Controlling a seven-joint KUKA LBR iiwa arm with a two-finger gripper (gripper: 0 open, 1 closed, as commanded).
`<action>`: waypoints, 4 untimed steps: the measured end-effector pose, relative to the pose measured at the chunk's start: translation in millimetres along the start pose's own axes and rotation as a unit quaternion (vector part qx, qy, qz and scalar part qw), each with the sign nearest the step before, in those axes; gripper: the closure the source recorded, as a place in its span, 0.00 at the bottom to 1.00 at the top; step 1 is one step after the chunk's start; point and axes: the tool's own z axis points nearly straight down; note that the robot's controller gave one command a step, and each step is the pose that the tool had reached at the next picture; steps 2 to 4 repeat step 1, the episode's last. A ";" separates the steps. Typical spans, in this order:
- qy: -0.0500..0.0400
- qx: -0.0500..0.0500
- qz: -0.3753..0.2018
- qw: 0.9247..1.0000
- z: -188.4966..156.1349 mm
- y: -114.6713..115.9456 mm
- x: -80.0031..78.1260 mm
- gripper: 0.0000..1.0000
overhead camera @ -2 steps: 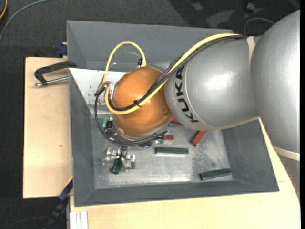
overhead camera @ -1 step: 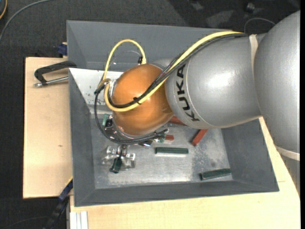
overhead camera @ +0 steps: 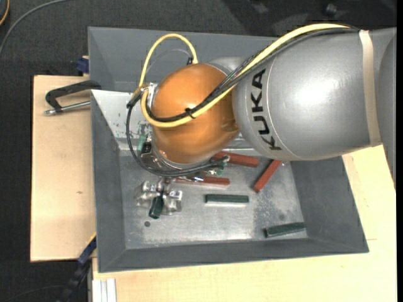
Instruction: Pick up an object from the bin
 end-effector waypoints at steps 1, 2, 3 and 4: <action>0.001 -0.002 0.001 1.000 -2.5 -0.6 -1.5 1.00; 0.001 -0.002 0.001 1.000 -2.5 -0.6 -1.5 1.00; 0.001 -0.002 0.001 1.000 -2.5 -0.6 -1.5 1.00; 0.001 -0.002 0.001 1.000 -2.5 -0.6 -1.5 1.00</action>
Offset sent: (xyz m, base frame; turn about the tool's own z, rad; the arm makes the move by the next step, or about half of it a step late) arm 0.0001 -0.0001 0.0013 0.0000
